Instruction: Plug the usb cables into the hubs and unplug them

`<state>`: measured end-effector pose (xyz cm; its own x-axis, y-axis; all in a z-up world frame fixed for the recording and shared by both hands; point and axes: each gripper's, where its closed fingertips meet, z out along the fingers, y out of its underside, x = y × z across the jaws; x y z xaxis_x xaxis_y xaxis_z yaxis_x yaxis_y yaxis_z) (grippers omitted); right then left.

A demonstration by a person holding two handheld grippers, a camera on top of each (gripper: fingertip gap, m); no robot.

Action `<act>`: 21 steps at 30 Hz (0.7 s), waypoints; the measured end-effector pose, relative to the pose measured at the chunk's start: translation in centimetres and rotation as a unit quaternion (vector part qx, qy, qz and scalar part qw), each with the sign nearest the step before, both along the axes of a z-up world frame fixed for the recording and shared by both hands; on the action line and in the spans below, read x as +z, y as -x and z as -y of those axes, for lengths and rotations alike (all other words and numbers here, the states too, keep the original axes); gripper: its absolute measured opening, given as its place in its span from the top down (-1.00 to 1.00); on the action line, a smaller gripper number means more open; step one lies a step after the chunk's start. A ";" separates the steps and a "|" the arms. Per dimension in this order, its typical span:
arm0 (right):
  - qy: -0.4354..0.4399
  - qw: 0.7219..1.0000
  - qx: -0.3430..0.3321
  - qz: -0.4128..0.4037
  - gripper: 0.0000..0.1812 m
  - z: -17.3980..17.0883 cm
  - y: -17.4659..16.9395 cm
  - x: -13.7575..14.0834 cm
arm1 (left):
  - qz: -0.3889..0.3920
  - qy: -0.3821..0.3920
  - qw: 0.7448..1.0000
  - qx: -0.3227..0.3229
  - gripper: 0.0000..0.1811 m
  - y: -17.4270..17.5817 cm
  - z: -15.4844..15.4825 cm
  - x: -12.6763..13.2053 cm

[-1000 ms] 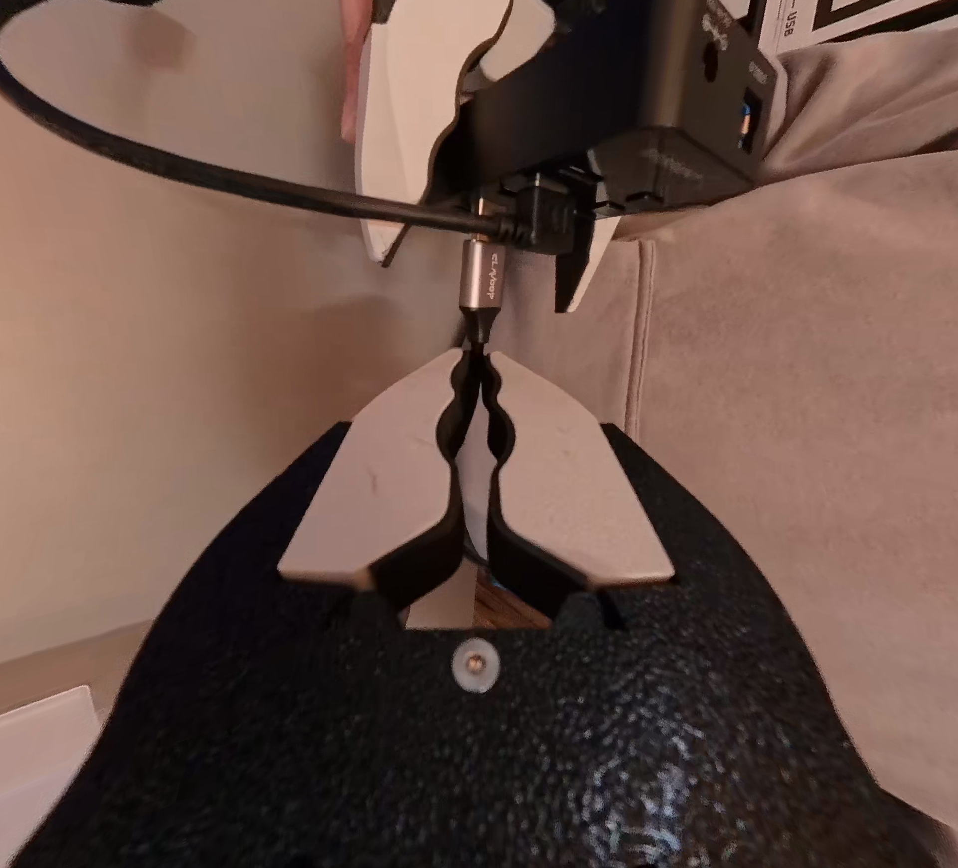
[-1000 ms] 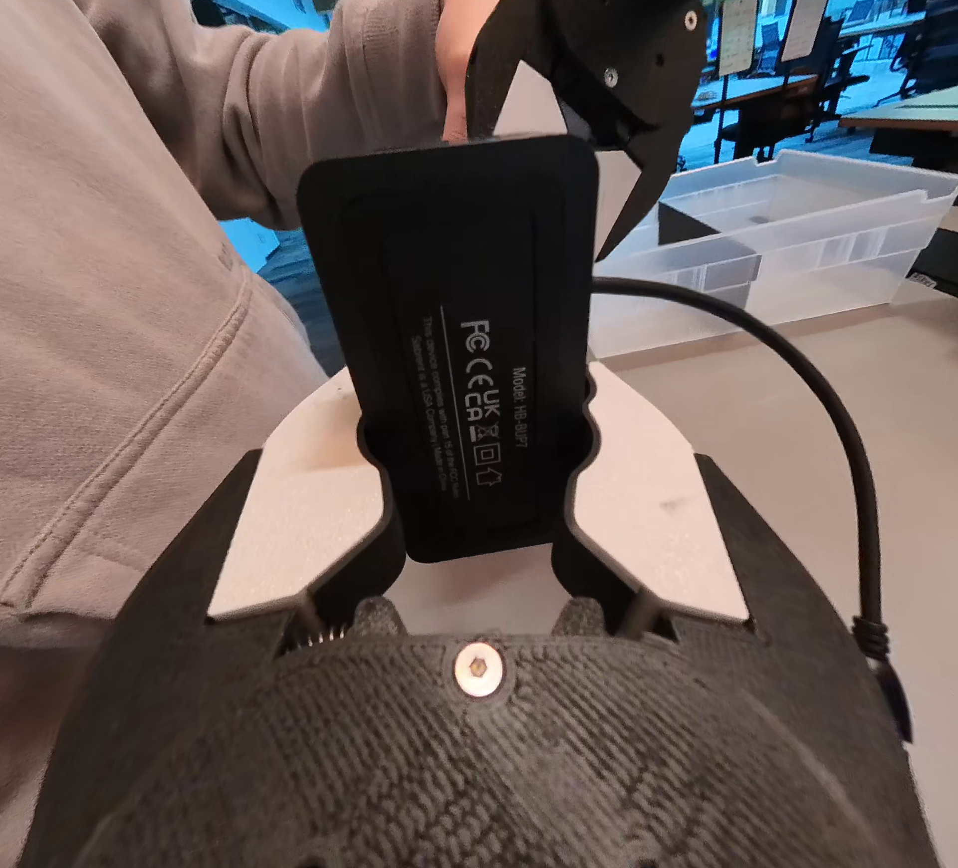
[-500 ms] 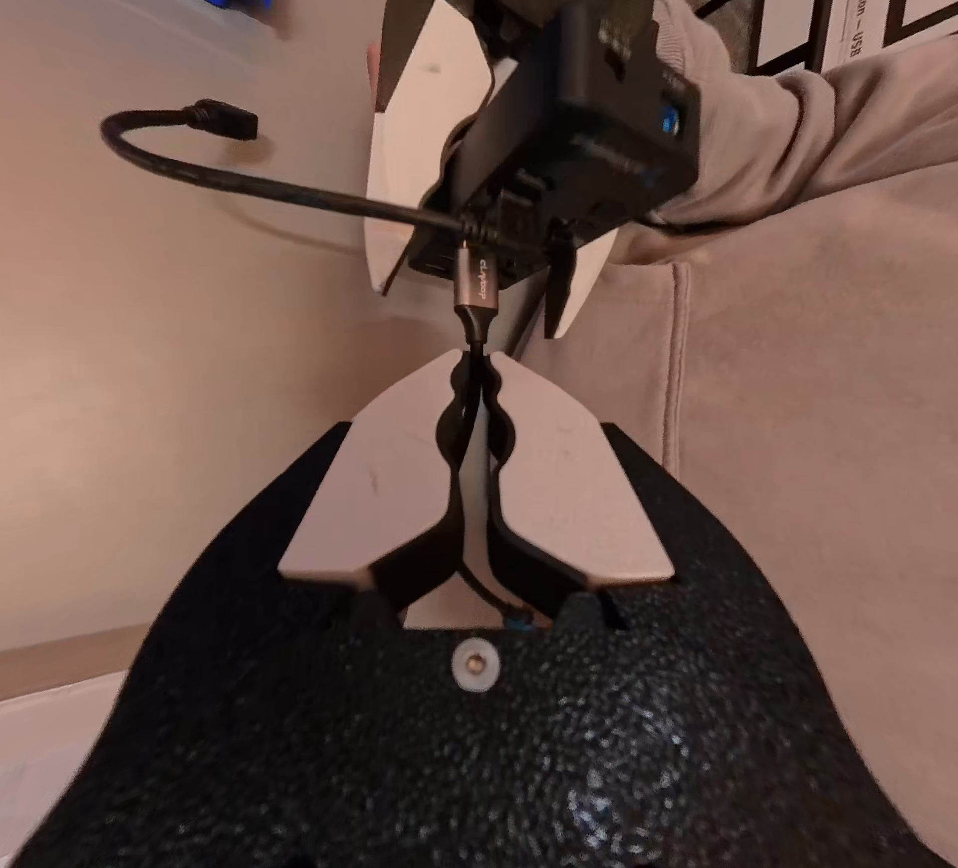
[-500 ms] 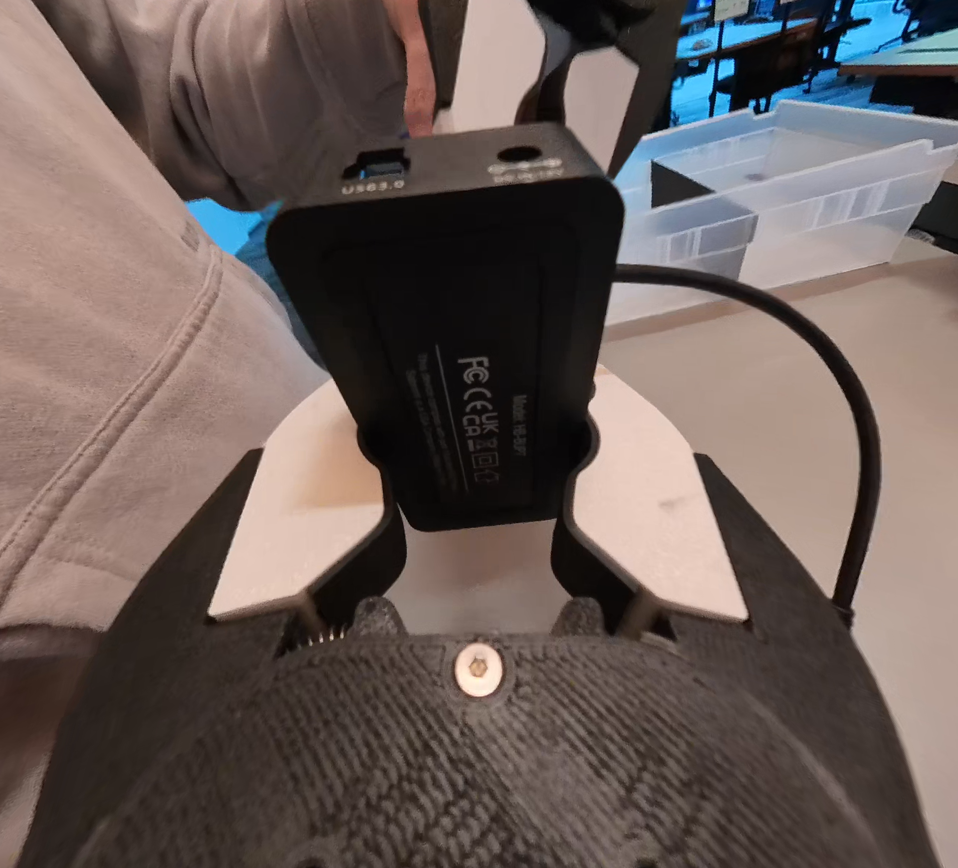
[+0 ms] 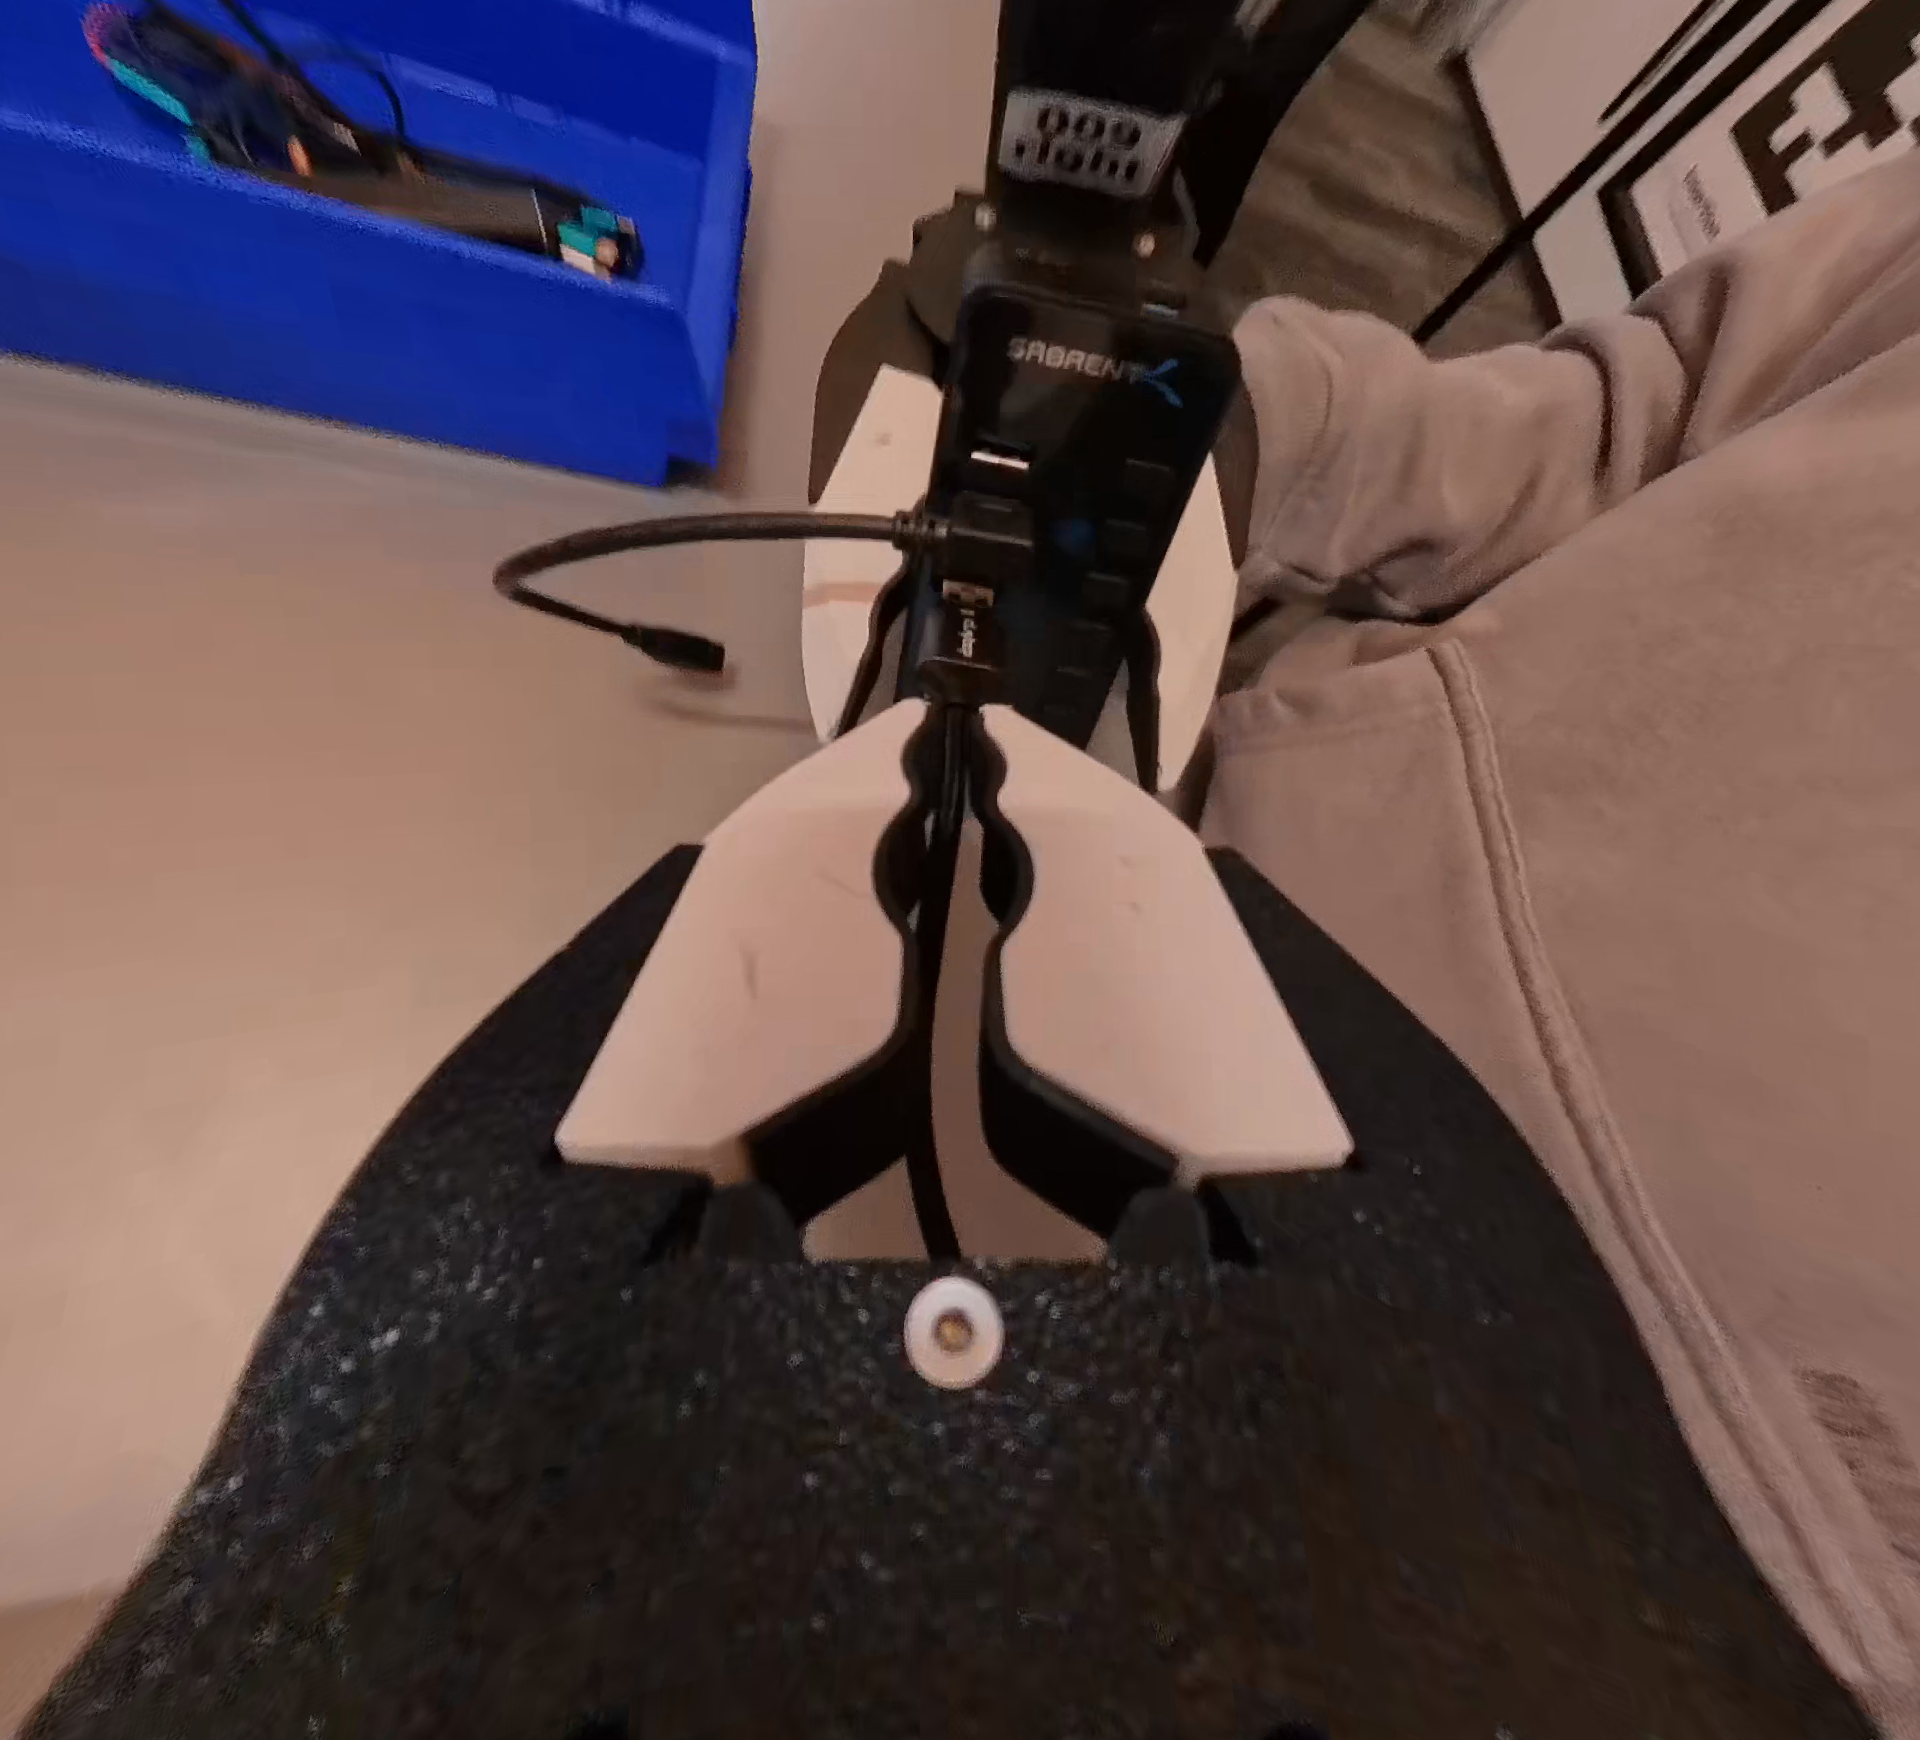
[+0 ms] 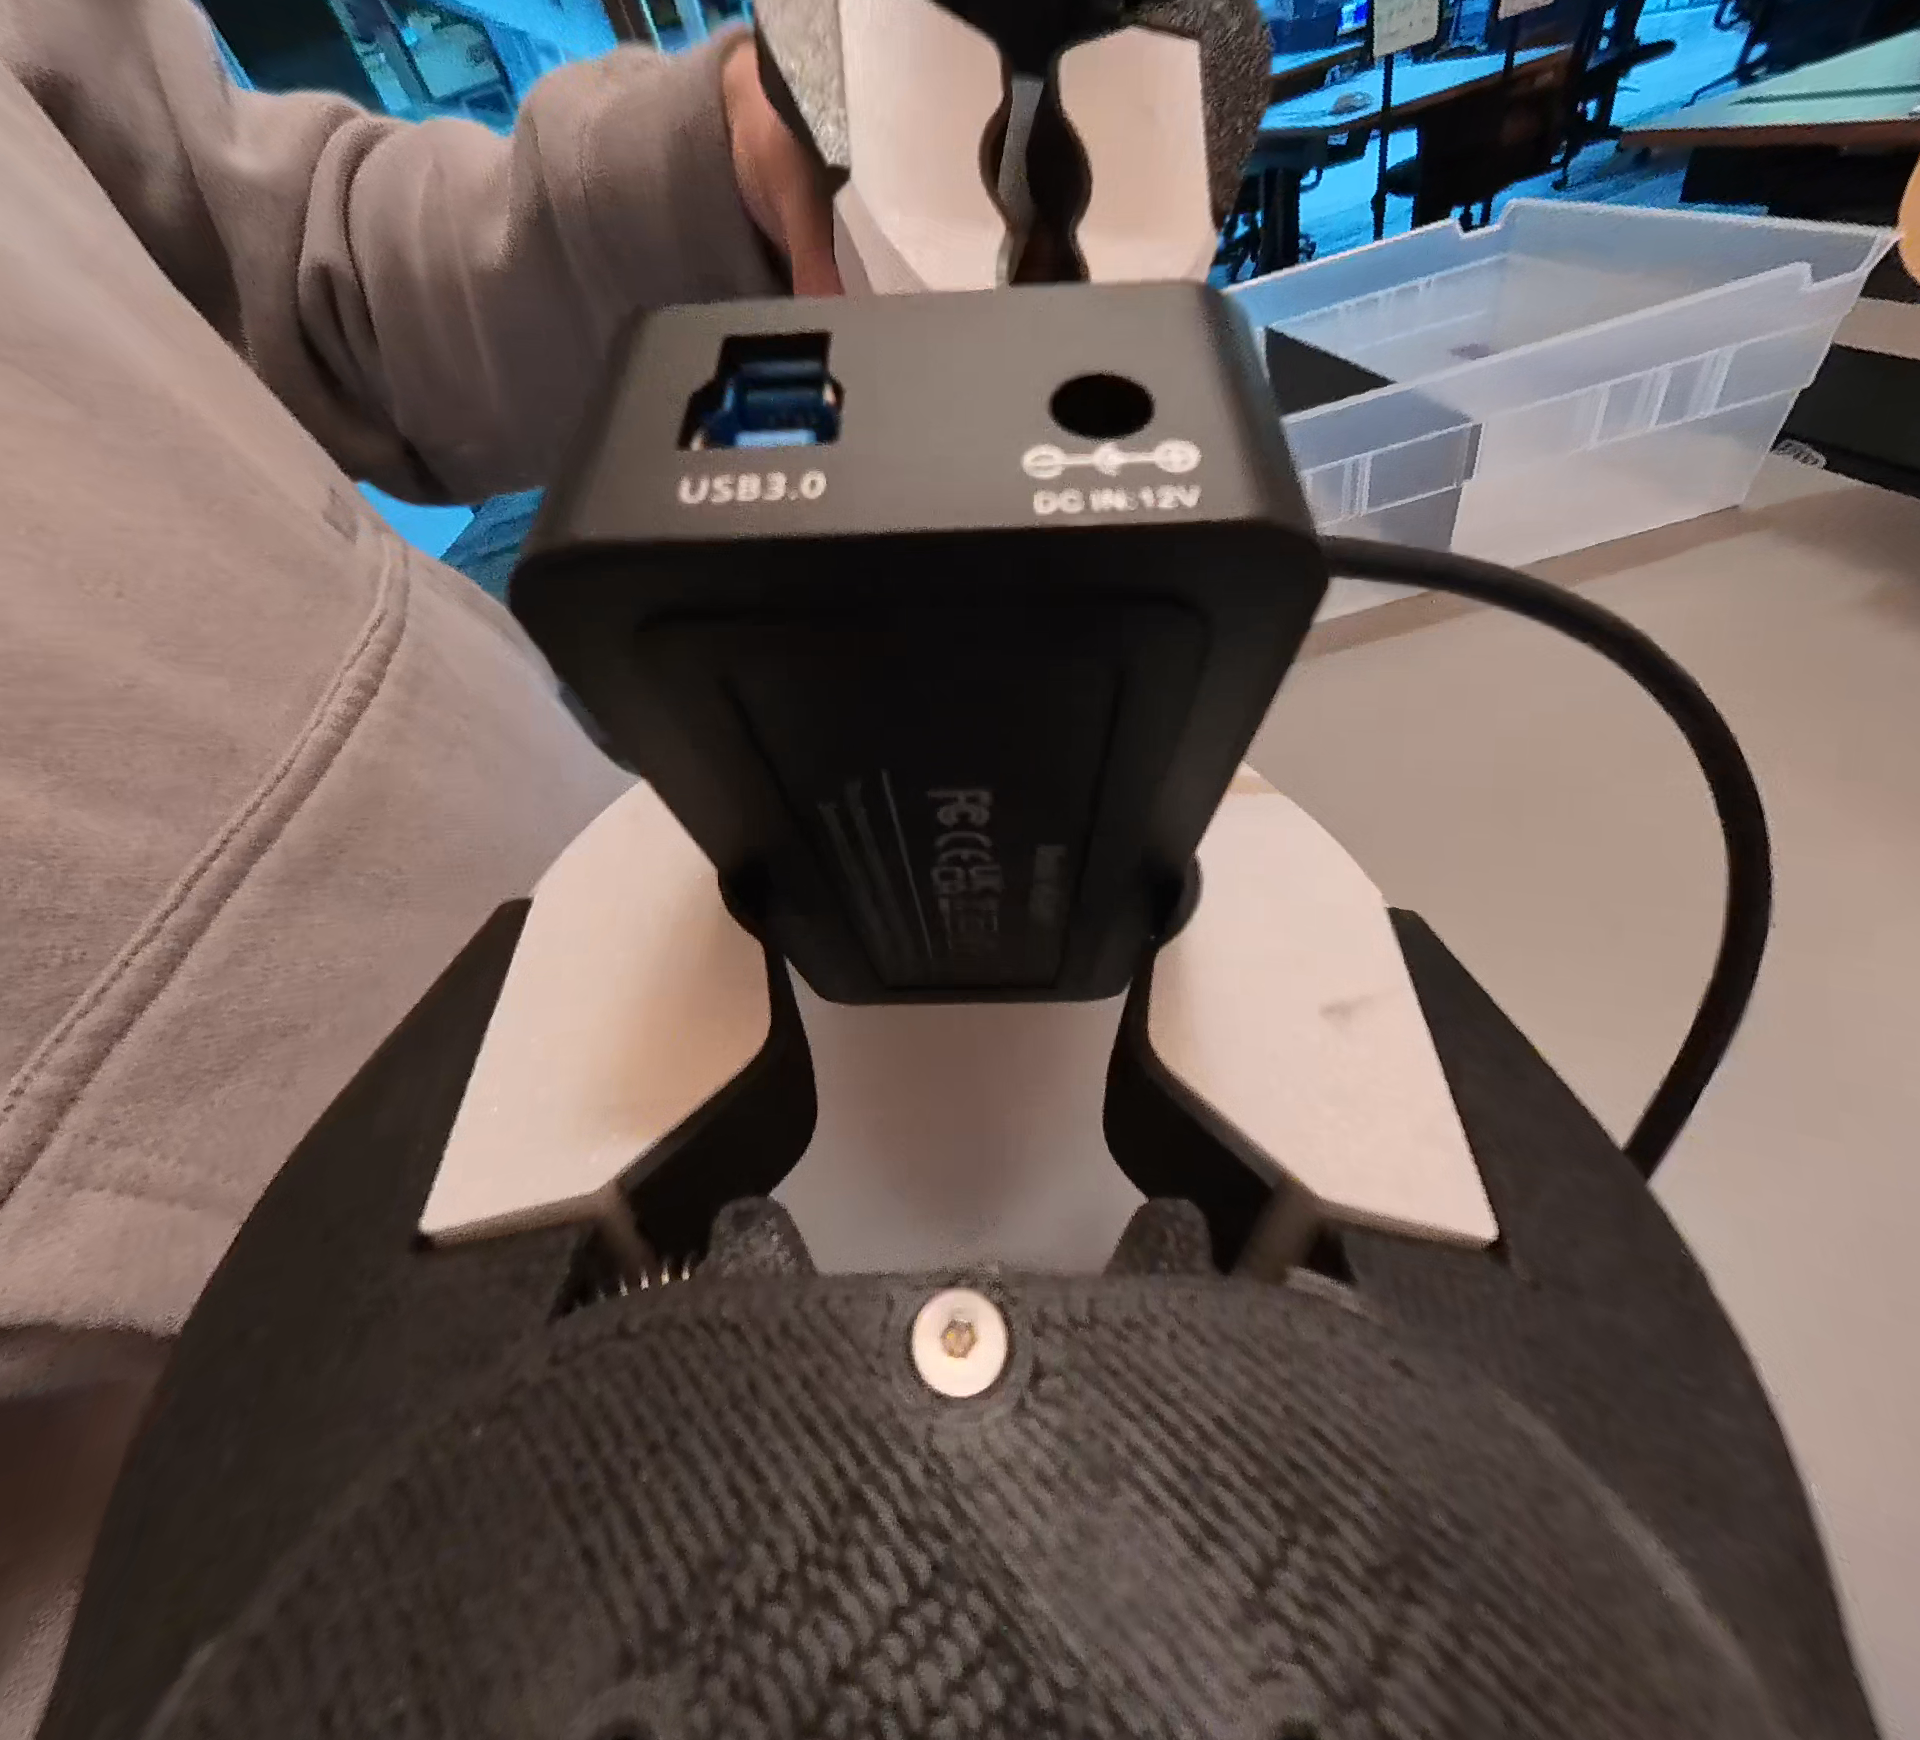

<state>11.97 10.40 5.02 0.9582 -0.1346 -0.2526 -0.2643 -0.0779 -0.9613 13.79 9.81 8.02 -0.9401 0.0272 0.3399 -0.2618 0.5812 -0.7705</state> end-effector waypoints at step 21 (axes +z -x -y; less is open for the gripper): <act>0.105 0.994 0.028 0.029 0.22 -1.0 0.5 -1.2 | 0.194 0.044 0.980 -0.011 0.96 0.5 -1.0 -1.8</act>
